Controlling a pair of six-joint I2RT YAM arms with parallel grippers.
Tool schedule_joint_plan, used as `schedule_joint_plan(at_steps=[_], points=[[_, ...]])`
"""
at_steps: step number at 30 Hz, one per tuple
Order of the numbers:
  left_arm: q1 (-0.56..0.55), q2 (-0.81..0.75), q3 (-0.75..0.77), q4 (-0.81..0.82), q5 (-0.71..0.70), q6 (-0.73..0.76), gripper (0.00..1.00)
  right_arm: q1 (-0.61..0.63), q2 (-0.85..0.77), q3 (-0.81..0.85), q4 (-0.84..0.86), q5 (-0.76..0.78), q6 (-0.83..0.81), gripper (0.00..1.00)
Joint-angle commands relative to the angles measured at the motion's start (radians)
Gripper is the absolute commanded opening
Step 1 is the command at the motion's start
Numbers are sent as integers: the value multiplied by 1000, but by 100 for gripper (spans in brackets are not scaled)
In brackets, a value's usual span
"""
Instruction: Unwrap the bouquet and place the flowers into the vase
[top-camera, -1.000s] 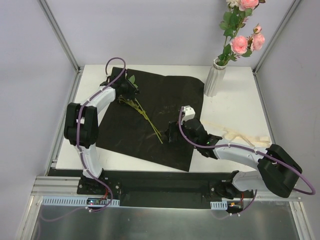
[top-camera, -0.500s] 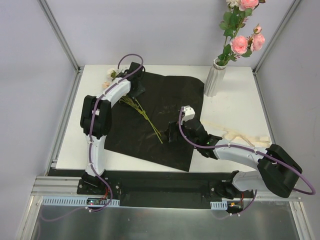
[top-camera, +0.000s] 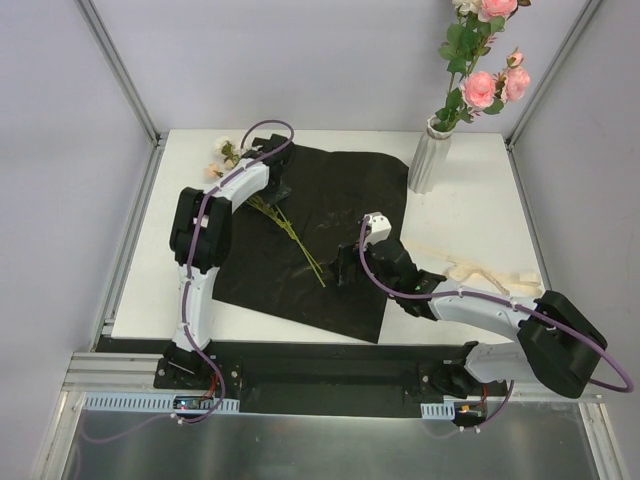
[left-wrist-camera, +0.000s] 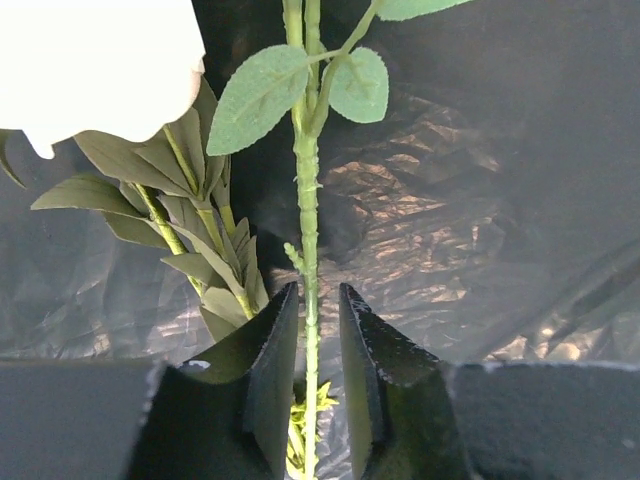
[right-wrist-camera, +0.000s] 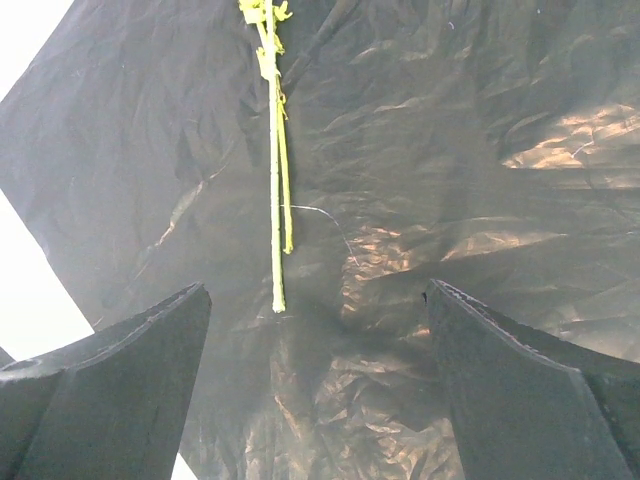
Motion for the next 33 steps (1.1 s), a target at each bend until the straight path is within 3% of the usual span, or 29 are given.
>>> schedule_joint_plan(at_steps=[1, 6, 10, 18, 25, 27, 33], points=[[-7, 20, 38, -33, -27, -8, 21, 6, -33, -3, 56, -9, -13, 90], [-7, 36, 56, -36, -30, 9, 15, 6, -33, -3, 56, -9, -15, 90], [-7, 39, 104, -41, -29, 41, 0, 6, -34, -5, 56, -6, -17, 91], [-5, -105, 193, -47, -12, 68, 0, 6, -33, -6, 54, 8, -12, 90], [-5, -358, 247, -20, 94, 99, 0, 6, -31, 3, 33, 18, -3, 90], [-5, -421, 195, 41, 173, 154, 0, 4, -34, 9, 15, 28, 3, 90], [-4, -800, -283, 356, 502, 333, 0, 0, -23, 84, -128, 12, 9, 90]])
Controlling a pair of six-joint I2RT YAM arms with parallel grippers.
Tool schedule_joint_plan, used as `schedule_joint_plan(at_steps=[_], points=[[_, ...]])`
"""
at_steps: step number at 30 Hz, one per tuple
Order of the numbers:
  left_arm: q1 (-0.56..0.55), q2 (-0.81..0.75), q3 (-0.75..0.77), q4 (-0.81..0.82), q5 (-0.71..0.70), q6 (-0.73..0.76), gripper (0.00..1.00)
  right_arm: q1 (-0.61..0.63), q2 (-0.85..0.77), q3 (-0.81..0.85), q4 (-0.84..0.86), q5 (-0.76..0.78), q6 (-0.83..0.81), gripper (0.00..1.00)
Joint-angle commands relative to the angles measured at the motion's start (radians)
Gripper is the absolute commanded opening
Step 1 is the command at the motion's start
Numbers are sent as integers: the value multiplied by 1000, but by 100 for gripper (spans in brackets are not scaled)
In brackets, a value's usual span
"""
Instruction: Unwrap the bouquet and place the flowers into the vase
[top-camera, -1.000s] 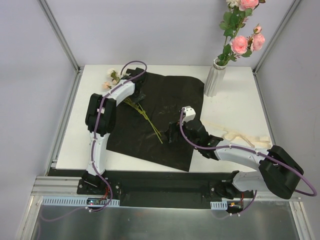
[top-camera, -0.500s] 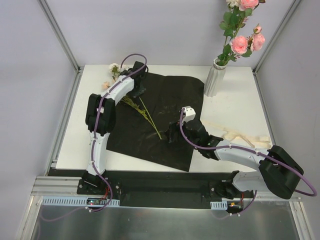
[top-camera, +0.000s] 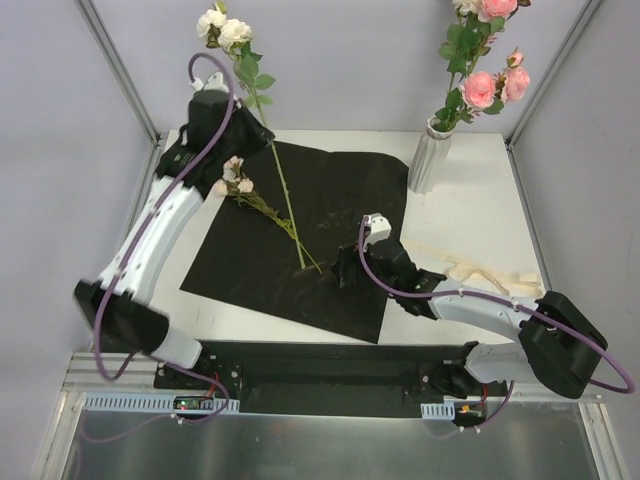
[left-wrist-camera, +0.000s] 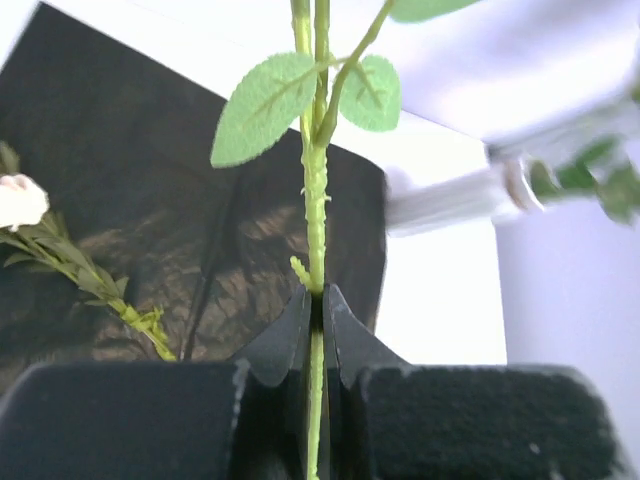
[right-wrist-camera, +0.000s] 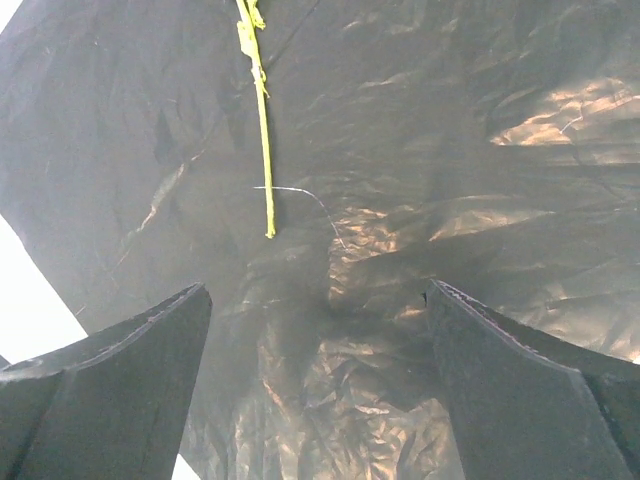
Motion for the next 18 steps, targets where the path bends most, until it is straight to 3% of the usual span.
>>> schedule_joint_plan(at_steps=[1, 3, 9, 14, 18], points=[[-4, -259, -341, 259, 313, 196, 0, -6, -21, 103, -100, -6, 8, 90], [-4, -336, -429, 291, 454, 286, 0, -9, -45, 125, -146, -58, -27, 90], [-5, -612, -690, 357, 661, 380, 0, -31, -134, 296, -275, -286, -86, 89], [-5, -710, -818, 404, 749, 380, 0, -31, -113, 526, -243, -429, 47, 89], [-7, -741, -856, 430, 778, 357, 0, -32, -41, 654, -228, -393, 172, 87]])
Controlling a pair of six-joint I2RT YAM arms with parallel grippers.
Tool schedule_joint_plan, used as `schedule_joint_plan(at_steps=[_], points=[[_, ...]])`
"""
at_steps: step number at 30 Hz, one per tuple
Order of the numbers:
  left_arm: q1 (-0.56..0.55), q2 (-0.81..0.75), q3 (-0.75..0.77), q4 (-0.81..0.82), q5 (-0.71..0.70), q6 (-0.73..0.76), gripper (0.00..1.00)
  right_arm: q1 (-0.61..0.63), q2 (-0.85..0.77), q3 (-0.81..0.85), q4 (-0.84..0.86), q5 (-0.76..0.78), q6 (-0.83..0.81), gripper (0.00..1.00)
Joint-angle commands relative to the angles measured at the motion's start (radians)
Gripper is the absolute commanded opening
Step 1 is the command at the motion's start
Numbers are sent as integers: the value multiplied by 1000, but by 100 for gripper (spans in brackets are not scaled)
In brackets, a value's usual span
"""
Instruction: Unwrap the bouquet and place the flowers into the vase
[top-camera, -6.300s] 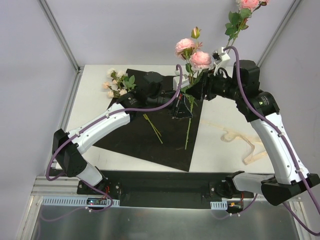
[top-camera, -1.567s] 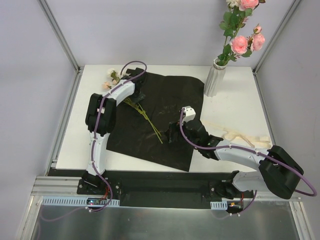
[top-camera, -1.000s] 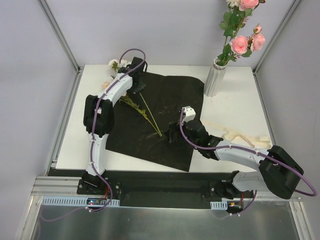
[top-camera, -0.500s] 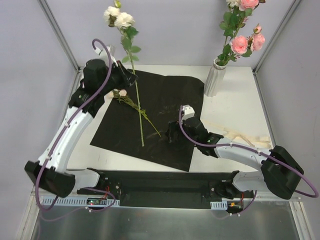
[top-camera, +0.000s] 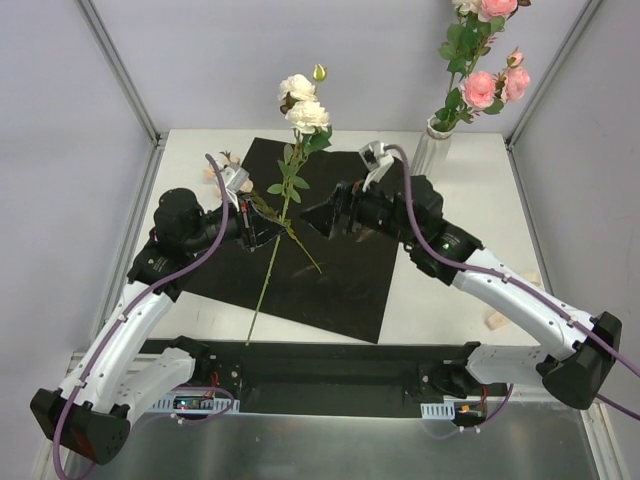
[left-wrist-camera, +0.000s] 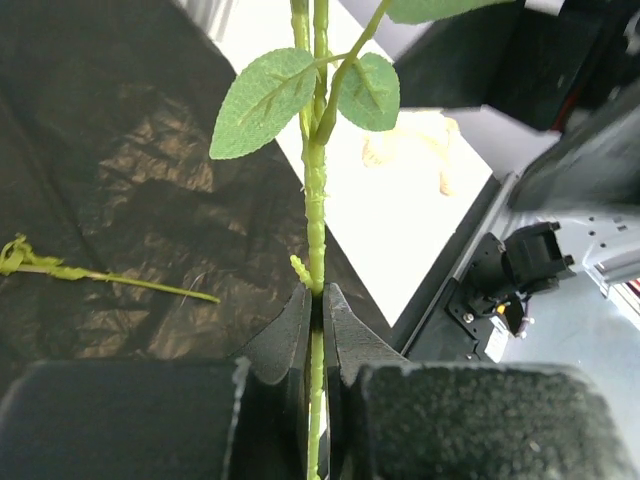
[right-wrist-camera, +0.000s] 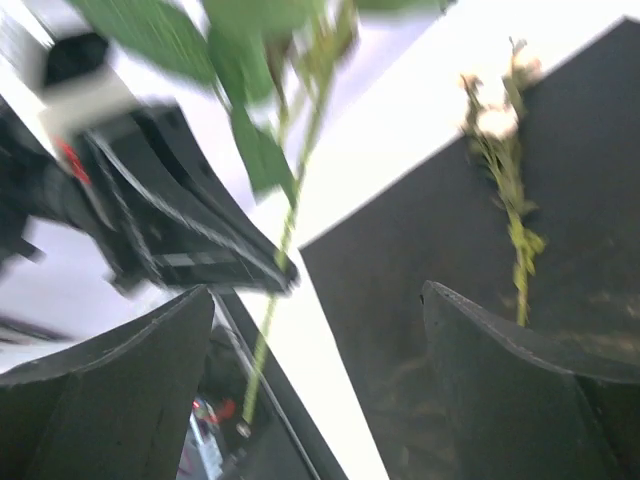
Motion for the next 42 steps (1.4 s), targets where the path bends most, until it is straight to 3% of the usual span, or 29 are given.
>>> schedule_joint_plan(at_steps=[1, 6, 18, 24, 29, 35, 37, 38, 39, 41, 42], points=[[-7, -44, -42, 126, 101, 15, 0, 2, 60, 130, 53, -22, 163, 85], [-7, -84, -75, 172, 95, -20, 0, 42, 107, 128, 202, 2, 220, 78], [-7, -79, -90, 205, 130, -22, 0, 112, 180, 128, 188, 133, 160, 59], [-7, -58, -81, 206, 139, -22, 0, 111, 176, 145, 170, 149, 125, 40], [-7, -47, -69, 209, 134, -23, 0, 111, 181, 139, 175, 121, 145, 37], [-5, -25, -66, 208, 122, -31, 0, 109, 176, 108, 199, 107, 145, 12], [-7, -25, -64, 197, 89, -37, 9, 91, 144, 93, 195, 147, 106, 1], [-5, -30, -67, 188, 78, -39, 19, 77, 131, 90, 195, 153, 97, 1], [-5, -36, -72, 188, 64, -37, 37, 36, 111, 90, 195, 150, 80, 1], [-5, -51, -78, 176, 49, -33, 55, -47, 92, 110, 175, 120, 62, 1], [-5, -55, -78, 171, 41, -30, 57, -79, 87, 122, 164, 111, 51, 1]])
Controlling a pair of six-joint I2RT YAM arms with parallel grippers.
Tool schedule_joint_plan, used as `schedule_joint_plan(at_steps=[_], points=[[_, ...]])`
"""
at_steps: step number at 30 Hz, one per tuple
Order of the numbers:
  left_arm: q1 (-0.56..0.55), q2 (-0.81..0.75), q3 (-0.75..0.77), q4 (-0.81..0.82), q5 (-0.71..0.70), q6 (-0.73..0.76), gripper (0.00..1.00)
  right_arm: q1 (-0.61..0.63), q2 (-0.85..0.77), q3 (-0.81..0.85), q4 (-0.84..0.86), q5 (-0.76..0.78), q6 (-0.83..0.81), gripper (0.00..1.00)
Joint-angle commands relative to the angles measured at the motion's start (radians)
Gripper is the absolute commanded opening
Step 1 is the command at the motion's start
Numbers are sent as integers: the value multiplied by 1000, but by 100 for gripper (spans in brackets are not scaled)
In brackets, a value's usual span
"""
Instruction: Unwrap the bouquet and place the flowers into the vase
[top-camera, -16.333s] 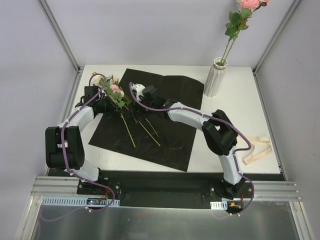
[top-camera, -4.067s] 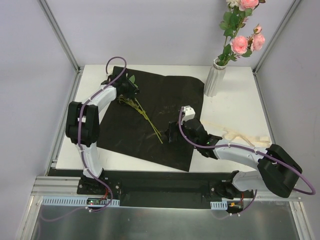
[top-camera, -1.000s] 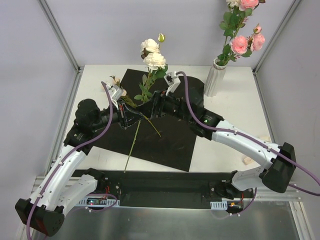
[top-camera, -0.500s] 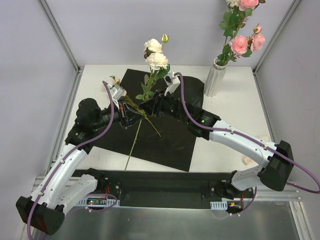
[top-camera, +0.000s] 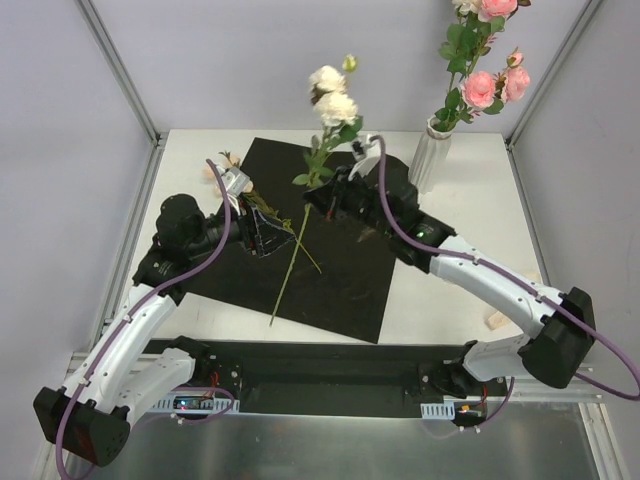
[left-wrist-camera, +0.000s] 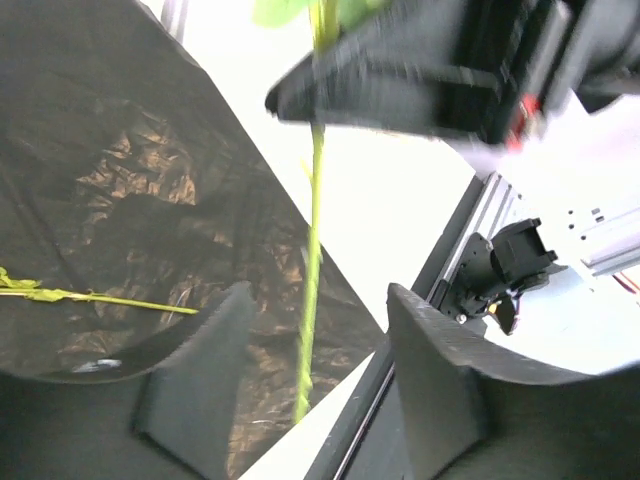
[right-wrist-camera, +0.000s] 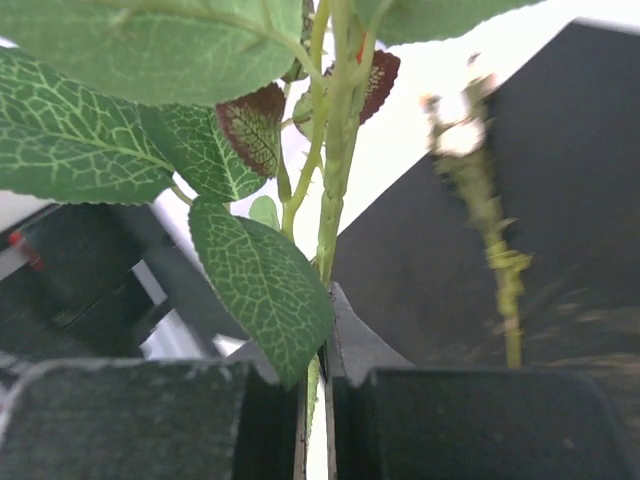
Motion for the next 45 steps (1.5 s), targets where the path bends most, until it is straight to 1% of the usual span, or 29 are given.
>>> schedule_joint_plan(at_steps=[1, 2, 4, 5, 7, 8, 9, 11, 12, 14, 16, 19, 22, 33, 45], points=[[-5, -38, 11, 19, -43, 13, 59, -156, -88, 61, 16, -20, -85, 1], [-5, -41, 15, 4, -48, 18, 59, -231, -94, 79, 7, -29, -100, 1], [-5, -45, 21, -15, -53, 35, 59, -306, -92, 127, -36, -38, -158, 1], [-5, -49, 27, -14, -59, 41, 59, -383, -82, 209, -57, -32, -181, 1], [-5, -58, 28, -50, -66, 50, 60, -455, -56, 324, -157, -19, -250, 1], [-5, -61, 23, -53, -68, 51, 60, -521, -25, 434, -178, -11, -267, 1], [-5, -62, 20, -61, -68, 58, 60, -550, -13, 489, -235, 1, -283, 1], [-5, -62, 15, -67, -73, 64, 61, -627, 16, 556, -243, 23, -303, 1], [-5, -62, 14, -75, -77, 71, 61, -649, 24, 616, -242, 40, -338, 1], [-5, -62, 12, -79, -83, 75, 62, -698, 58, 675, -240, 57, -394, 1], [-5, -58, 14, -81, -85, 76, 64, -716, 82, 757, -245, 55, -439, 1], [-5, -49, 14, -79, -83, 79, 65, -735, 130, 840, -262, 113, -526, 1], [-5, -32, 20, -81, -80, 82, 65, -752, 155, 865, -243, 138, -553, 1], [-5, -12, 37, -83, -73, 71, 65, -788, 196, 868, -148, 162, -563, 1], [-5, -4, 40, -81, -68, 58, 65, -825, 205, 887, -125, 172, -571, 1]])
